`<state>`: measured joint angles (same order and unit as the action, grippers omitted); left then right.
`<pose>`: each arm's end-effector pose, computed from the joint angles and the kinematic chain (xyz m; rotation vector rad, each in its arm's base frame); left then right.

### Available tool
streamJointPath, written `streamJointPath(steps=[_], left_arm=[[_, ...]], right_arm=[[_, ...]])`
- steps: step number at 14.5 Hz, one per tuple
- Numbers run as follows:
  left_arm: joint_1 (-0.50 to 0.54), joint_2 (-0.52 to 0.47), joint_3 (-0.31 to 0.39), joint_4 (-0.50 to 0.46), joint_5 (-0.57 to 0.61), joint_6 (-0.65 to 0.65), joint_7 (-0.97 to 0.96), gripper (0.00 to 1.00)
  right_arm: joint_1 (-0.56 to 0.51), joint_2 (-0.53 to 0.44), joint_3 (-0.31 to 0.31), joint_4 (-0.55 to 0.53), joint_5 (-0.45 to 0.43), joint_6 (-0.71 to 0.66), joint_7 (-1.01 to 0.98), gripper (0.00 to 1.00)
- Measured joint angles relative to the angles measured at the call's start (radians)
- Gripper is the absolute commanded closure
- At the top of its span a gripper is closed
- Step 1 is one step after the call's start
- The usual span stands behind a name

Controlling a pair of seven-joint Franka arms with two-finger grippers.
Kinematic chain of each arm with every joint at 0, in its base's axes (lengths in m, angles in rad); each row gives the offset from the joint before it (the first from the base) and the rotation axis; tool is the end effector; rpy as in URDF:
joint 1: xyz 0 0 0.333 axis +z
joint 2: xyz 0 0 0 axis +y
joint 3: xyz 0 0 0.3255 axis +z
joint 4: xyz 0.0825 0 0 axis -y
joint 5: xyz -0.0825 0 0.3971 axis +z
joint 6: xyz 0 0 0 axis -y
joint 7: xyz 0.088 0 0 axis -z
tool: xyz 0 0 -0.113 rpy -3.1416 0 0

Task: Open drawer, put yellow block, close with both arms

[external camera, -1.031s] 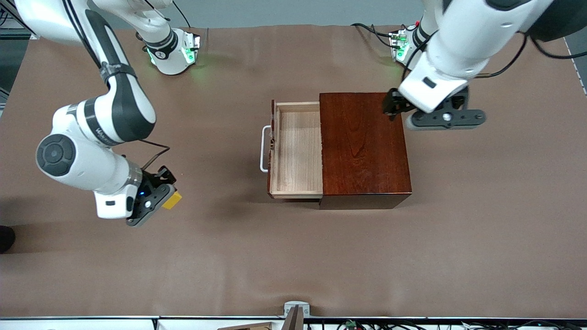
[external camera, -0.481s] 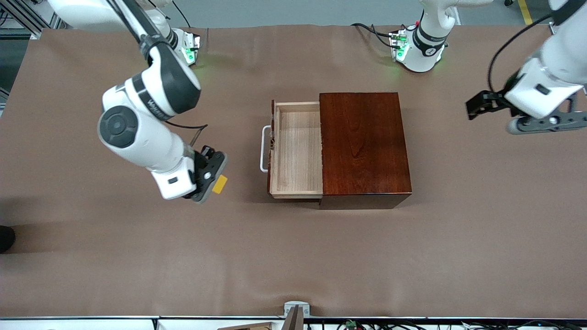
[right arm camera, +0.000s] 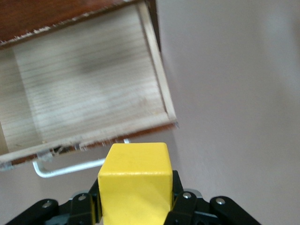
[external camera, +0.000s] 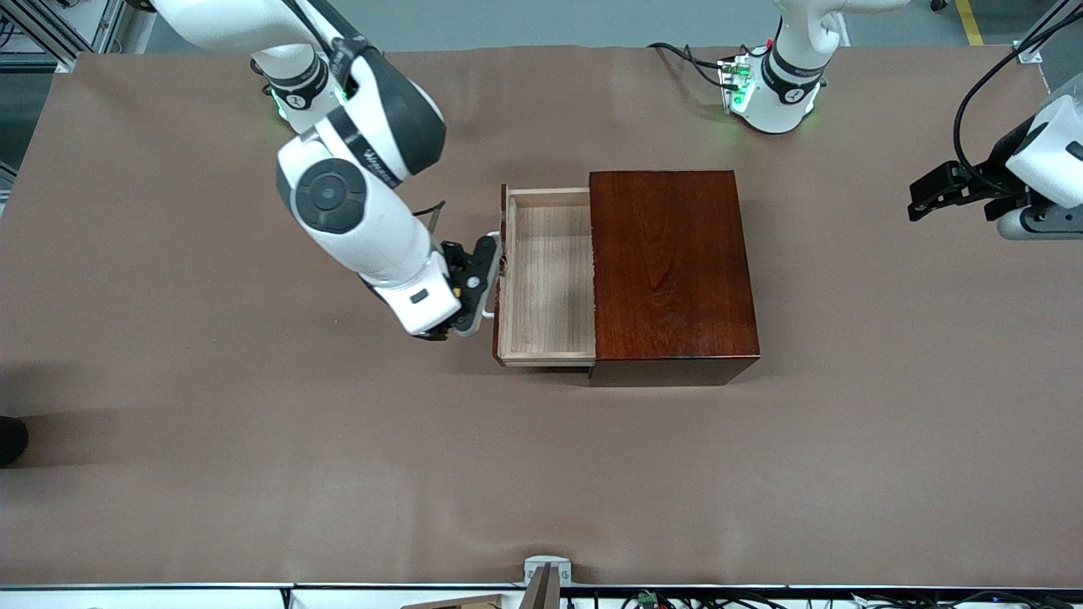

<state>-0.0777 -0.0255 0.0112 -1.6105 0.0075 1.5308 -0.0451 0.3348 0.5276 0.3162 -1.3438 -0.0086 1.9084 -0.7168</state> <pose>0.5530 -0.0359 0.6198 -3.1301 0.0334 0.0841 0.6073 0.4034 0.4388 -2.3608 -1.8419 -0.1002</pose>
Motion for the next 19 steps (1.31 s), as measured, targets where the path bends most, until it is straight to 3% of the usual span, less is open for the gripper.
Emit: streamJointPath(steps=[4, 10, 19], left_arm=[[-0.003, 0.000, -0.007, -0.006, 0.000, 0.025, 0.000, 0.00], [-0.003, 0.000, -0.006, -0.015, 0.000, 0.050, 0.000, 0.00], [-0.003, 0.001, -0.008, -0.021, 0.000, 0.051, 0.000, 0.00]], right_arm=[[0.116, 0.068, -0.001, 0.063, -0.078, 0.002, -0.021, 1.00], [0.209, 0.084, -0.002, 0.076, -0.149, -0.006, -0.042, 1.00], [0.275, 0.166, -0.032, 0.076, -0.175, -0.009, 0.008, 1.00]])
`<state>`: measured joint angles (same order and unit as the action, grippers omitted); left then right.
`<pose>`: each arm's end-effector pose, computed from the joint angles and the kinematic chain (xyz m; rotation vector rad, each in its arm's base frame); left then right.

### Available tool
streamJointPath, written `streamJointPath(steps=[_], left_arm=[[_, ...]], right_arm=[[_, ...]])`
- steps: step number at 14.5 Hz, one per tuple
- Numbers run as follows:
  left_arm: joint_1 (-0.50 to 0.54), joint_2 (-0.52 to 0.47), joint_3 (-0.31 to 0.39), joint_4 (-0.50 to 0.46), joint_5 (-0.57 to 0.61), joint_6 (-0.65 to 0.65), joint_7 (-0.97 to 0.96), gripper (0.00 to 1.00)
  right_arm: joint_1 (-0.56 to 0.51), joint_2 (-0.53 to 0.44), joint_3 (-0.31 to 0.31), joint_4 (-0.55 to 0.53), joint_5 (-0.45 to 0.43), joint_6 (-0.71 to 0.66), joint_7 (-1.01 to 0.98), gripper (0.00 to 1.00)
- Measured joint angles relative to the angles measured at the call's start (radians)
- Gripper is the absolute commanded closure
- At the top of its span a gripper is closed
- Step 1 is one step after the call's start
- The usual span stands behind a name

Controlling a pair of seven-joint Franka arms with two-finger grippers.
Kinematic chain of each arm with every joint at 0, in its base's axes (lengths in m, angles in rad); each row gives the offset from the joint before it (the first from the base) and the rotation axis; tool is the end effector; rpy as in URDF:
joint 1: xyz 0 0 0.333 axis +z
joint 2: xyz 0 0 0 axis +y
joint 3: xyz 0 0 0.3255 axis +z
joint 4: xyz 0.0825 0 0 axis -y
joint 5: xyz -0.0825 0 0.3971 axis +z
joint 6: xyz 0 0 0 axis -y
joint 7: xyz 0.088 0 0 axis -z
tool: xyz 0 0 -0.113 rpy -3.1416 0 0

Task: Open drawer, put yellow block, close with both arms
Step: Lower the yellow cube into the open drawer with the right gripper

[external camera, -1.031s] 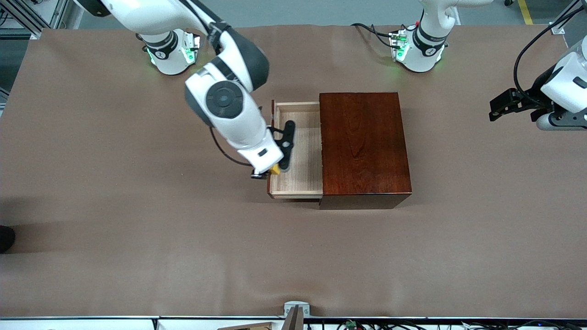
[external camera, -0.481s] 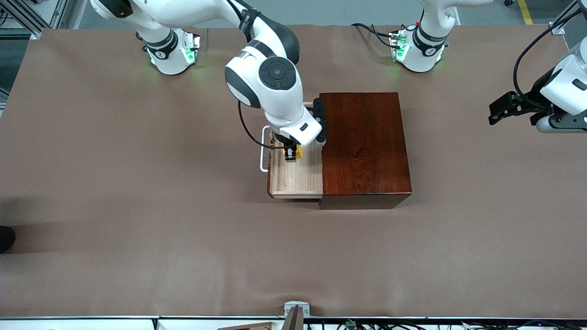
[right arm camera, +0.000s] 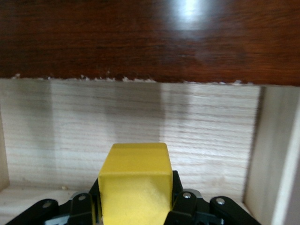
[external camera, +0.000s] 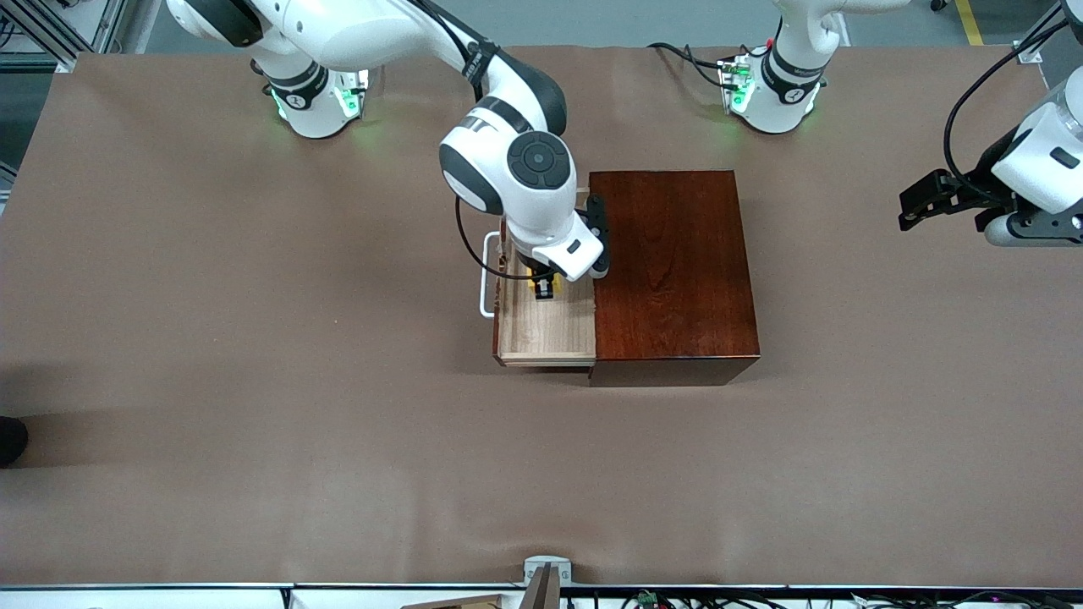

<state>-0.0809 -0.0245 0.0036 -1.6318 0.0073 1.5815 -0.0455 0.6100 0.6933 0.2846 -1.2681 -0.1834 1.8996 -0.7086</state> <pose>0.5578 -0.0424 0.6131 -3.1322 0.0501 0.0396 0.5194 0.5430 0.3509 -2.1774 -2.2558 0.0566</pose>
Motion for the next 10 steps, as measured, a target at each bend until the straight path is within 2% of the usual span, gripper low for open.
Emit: streamJointPath(steps=[5, 6, 7, 10], left_arm=[[0.001, 0.003, 0.001, -0.002, 0.000, 0.002, 0.000, 0.00], [0.001, 0.003, 0.001, -0.002, 0.000, 0.002, 0.000, 0.00], [0.001, 0.004, 0.001, -0.002, 0.000, 0.002, 0.000, 0.00], [0.001, 0.004, 0.001, -0.003, 0.000, 0.002, 0.000, 0.00]], right_arm=[[0.060, 0.036, -0.043, 0.000, -0.010, 0.012, 0.046, 1.00], [0.065, 0.039, -0.048, 0.000, -0.011, 0.014, 0.048, 0.80], [0.068, 0.042, -0.052, 0.000, -0.014, 0.016, 0.049, 0.01], [0.075, 0.043, -0.055, 0.004, -0.050, 0.016, 0.050, 0.00]])
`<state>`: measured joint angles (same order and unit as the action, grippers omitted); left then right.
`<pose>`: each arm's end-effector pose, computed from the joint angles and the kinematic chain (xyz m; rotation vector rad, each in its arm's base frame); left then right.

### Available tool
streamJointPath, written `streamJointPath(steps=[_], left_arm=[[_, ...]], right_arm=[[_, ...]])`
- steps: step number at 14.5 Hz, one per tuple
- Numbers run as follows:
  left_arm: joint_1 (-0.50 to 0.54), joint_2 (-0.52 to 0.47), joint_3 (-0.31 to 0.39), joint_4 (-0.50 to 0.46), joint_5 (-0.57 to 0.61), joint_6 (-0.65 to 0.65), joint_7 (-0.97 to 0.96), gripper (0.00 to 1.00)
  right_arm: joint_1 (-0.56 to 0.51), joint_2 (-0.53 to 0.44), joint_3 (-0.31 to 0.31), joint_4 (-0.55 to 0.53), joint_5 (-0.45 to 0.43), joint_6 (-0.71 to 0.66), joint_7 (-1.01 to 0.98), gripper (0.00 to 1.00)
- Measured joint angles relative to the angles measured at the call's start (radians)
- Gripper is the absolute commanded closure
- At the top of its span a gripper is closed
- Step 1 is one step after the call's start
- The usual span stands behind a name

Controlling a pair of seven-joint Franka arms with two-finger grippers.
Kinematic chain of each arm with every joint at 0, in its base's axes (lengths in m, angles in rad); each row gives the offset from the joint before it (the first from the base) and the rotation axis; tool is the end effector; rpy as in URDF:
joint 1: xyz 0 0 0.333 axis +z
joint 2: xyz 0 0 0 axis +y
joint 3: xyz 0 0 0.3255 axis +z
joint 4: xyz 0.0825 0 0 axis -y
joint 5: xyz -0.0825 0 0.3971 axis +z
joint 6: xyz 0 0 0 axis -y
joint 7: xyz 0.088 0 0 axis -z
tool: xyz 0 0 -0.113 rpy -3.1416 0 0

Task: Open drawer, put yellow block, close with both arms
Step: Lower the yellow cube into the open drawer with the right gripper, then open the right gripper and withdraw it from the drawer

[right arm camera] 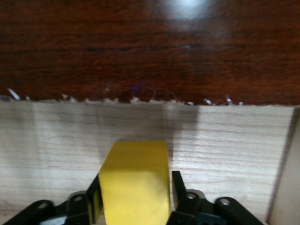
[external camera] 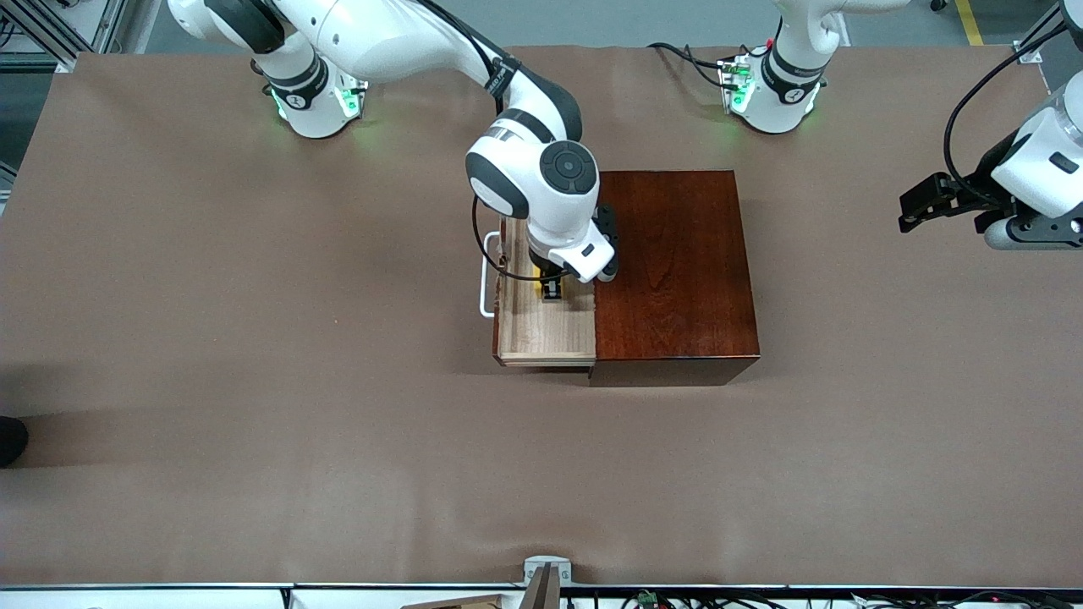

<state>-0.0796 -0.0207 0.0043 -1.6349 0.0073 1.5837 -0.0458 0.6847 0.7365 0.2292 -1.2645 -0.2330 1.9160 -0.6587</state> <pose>0.5590 -0.0413 0.6097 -3.1319 0.0465 0.0470 0.5062 0.5594 0.3173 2.1326 2.2098 -0.0891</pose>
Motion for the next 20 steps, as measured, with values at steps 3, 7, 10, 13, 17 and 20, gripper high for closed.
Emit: streamJointPath(steps=[3, 7, 10, 13, 17, 20], left_arm=[[0.000, 0.000, 0.000, 0.000, 0.000, 0.001, 0.000, 0.00], [-0.002, 0.000, -0.001, 0.000, 0.000, 0.002, 0.000, 0.00], [-0.005, 0.000, -0.002, 0.000, 0.000, 0.002, 0.000, 0.00], [-0.015, 0.000, -0.003, 0.001, 0.000, 0.003, 0.000, 0.00], [-0.028, 0.002, -0.076, 0.011, -0.003, 0.007, 0.000, 0.00], [-0.034, 0.005, -0.212, 0.015, -0.004, 0.008, -0.003, 0.00]], right_arm=[[0.012, 0.000, 0.000, 0.014, -0.008, -0.001, 0.001, 0.00], [0.011, -0.028, -0.010, 0.037, -0.009, -0.009, 0.001, 0.00], [-0.013, -0.086, -0.019, 0.044, -0.009, -0.062, 0.002, 0.00], [-0.072, -0.140, -0.022, 0.045, -0.009, -0.121, 0.002, 0.00], [-0.162, -0.207, -0.025, 0.048, -0.009, -0.165, 0.003, 0.00], [-0.247, -0.259, -0.027, 0.048, -0.009, -0.192, 0.012, 0.00]])
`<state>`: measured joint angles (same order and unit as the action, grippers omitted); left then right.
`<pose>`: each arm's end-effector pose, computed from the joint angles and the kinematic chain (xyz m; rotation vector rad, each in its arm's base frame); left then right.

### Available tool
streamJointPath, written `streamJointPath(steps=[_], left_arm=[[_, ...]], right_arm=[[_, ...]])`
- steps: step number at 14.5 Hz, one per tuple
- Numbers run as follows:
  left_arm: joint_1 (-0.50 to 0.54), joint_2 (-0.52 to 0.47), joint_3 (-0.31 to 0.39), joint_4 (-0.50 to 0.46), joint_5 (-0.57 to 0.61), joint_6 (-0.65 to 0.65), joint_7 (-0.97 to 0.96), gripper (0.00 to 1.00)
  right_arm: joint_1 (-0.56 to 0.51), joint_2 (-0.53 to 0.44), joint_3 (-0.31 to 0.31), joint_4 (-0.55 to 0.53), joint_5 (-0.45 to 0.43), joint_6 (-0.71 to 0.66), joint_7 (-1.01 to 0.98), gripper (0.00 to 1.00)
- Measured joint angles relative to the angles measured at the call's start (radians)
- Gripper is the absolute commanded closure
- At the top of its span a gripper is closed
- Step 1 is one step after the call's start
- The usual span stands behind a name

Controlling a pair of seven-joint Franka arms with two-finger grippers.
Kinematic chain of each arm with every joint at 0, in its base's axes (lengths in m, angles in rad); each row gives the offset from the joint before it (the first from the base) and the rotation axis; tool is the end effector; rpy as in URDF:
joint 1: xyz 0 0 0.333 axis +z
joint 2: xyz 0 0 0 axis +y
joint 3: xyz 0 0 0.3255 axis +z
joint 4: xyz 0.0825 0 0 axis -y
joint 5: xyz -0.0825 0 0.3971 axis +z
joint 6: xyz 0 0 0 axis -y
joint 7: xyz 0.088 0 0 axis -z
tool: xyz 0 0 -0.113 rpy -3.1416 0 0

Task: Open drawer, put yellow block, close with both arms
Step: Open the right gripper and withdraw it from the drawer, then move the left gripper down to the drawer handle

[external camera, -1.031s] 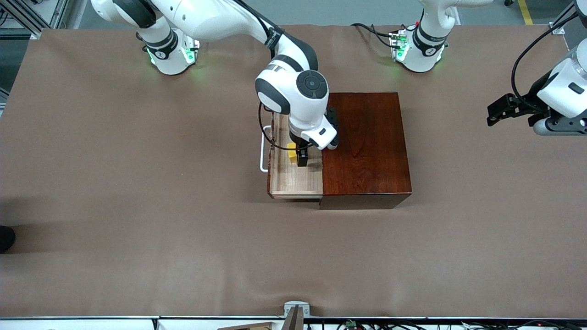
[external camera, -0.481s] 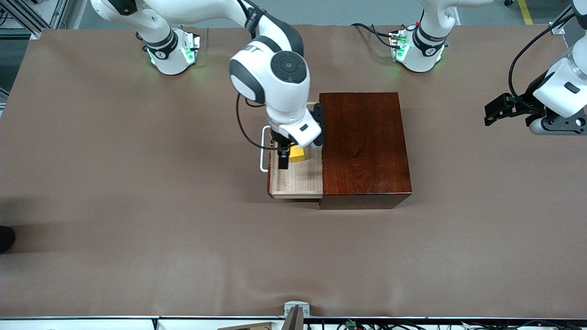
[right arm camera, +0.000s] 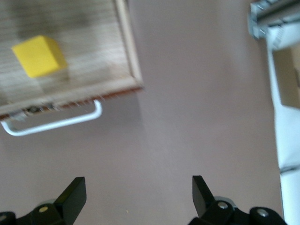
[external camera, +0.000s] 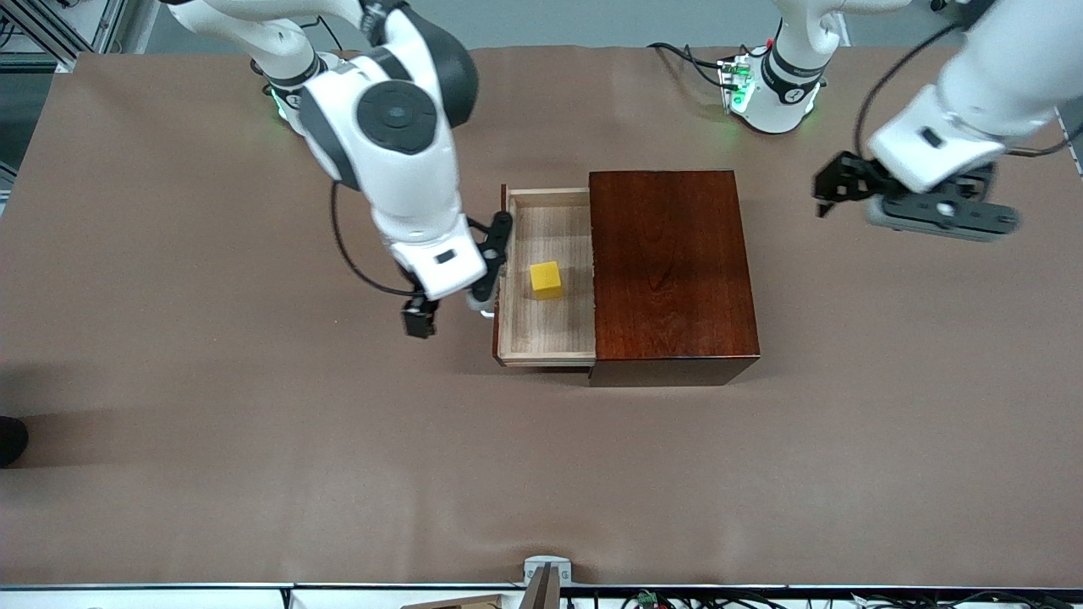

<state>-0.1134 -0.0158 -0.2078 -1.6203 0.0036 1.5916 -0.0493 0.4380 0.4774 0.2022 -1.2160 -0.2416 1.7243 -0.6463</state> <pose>0.5346 -0.1784 0.6145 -3.1035 0.4246 0.0184 0.6080 0.3829 0.5132 2.3877 1.8054 0.0575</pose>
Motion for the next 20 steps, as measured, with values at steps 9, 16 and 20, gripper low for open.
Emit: streamJointPath(steps=[9, 16, 20], left_arm=[[-0.012, 0.066, -0.370, 0.002, -0.001, 0.117, 0.001, 0.00], [-0.141, 0.385, -0.455, 0.175, 0.057, 0.277, 0.219, 0.00], [-0.300, 0.602, -0.447, 0.275, 0.202, 0.449, 0.285, 0.00]], right_arm=[[-0.259, -0.074, -0.001, 0.000, 0.068, -0.084, 0.095, 0.00], [-0.428, -0.204, -0.046, -0.070, 0.139, -0.142, 0.104, 0.00], [-0.429, -0.291, -0.131, -0.150, 0.203, -0.151, 0.170, 0.00]])
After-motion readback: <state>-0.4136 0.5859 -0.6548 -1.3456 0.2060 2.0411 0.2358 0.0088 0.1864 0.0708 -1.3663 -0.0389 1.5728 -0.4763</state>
